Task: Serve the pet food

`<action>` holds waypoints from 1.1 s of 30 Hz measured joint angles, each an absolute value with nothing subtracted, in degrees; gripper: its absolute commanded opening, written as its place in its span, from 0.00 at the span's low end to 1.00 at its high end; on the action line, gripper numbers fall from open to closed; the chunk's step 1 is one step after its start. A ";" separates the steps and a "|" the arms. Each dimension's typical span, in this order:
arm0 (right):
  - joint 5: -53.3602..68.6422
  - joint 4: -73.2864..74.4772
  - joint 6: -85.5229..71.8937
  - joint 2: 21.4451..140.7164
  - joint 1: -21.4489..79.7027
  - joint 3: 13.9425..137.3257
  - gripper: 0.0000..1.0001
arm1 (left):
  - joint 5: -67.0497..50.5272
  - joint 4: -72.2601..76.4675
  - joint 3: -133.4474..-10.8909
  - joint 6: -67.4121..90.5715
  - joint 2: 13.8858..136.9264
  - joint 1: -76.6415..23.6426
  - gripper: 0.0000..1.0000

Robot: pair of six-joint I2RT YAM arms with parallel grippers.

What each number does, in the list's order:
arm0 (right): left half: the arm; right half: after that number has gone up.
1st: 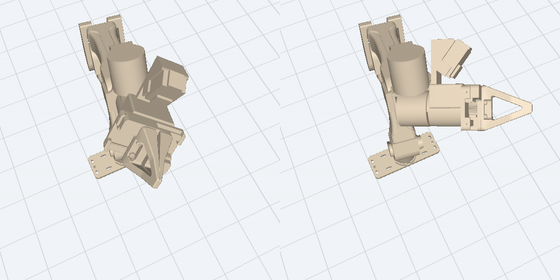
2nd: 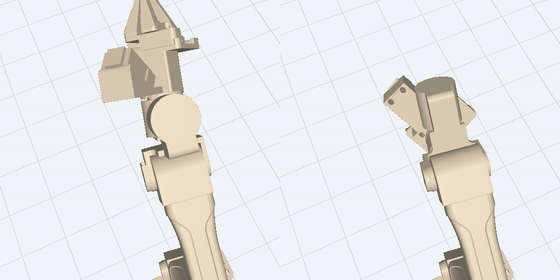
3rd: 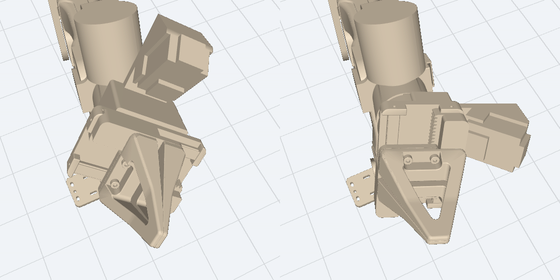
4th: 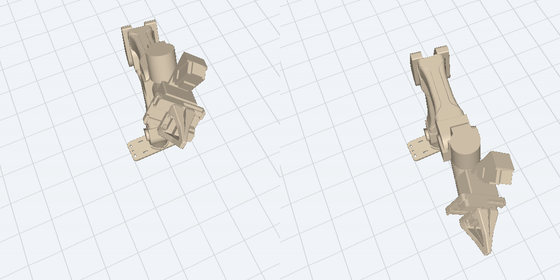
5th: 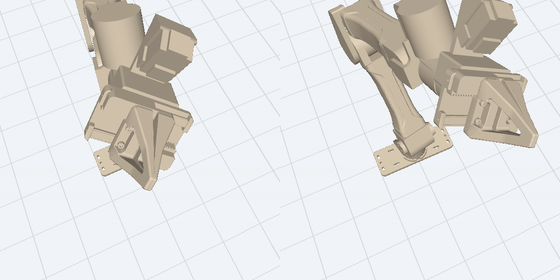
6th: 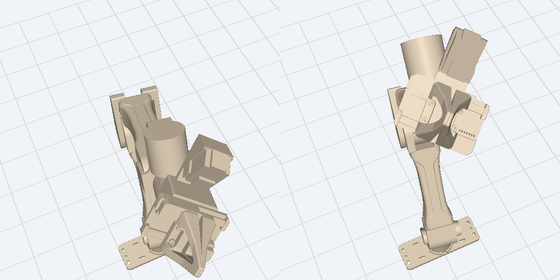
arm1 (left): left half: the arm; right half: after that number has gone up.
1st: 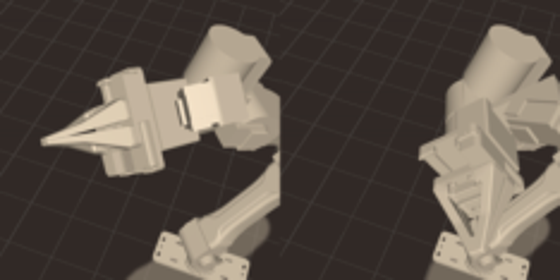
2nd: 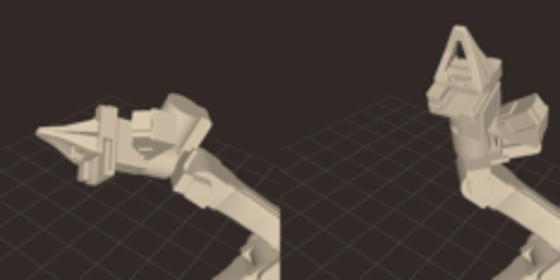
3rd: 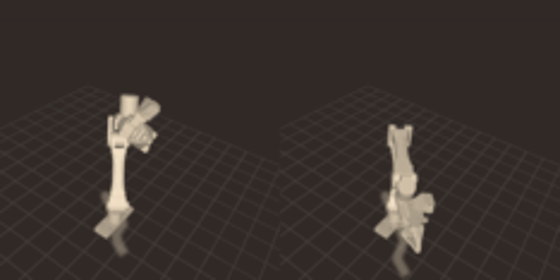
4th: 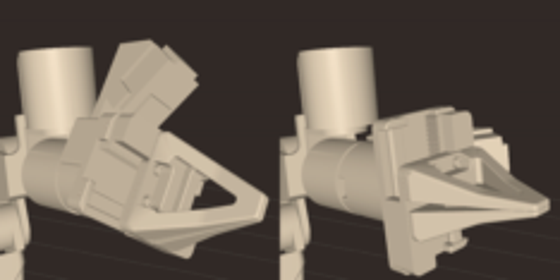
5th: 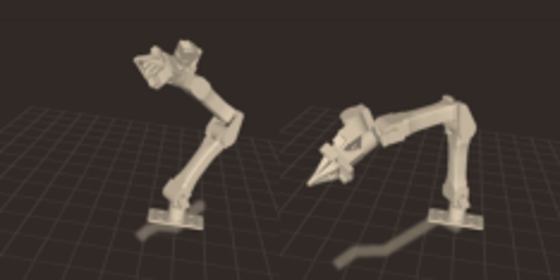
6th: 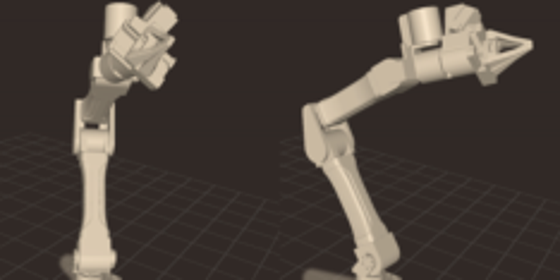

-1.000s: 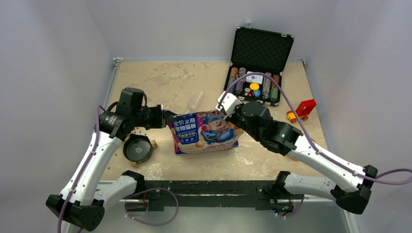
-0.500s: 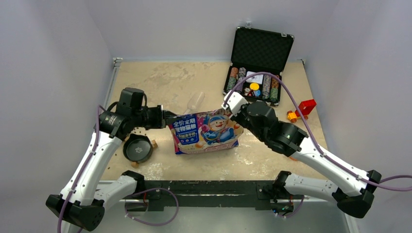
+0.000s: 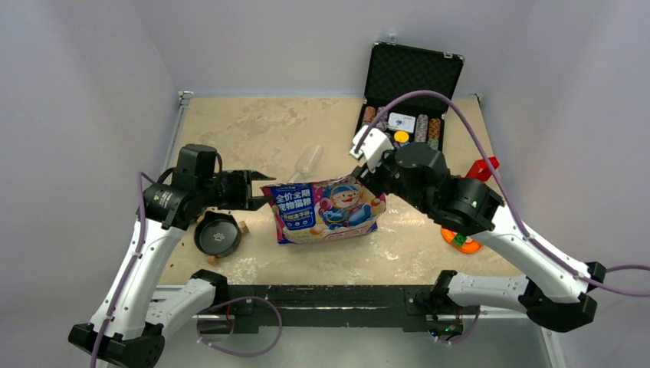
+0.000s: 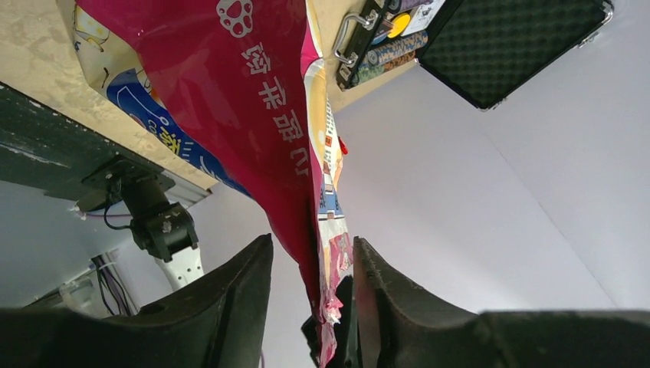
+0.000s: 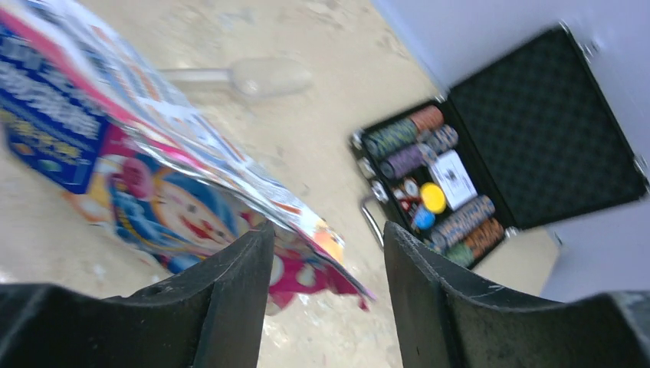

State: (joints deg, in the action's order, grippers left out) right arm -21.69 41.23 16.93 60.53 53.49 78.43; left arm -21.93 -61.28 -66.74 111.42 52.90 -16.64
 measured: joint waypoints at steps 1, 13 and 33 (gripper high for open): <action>-21.04 41.19 16.91 61.71 55.05 79.88 0.58 | -21.82 -61.28 -66.74 111.37 52.90 -16.64 0.40; -19.84 40.25 20.67 86.00 69.78 91.68 0.59 | -22.20 -61.78 -67.77 110.10 54.28 -16.64 0.00; -29.32 36.99 28.75 98.06 75.61 100.25 0.00 | -24.73 -62.61 -68.38 107.68 55.55 -16.12 0.00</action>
State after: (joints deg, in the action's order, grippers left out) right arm -29.32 36.99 28.75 98.06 75.61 100.25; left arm -24.73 -62.61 -68.38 107.68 55.55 -16.12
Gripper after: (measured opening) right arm 0.022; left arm 0.027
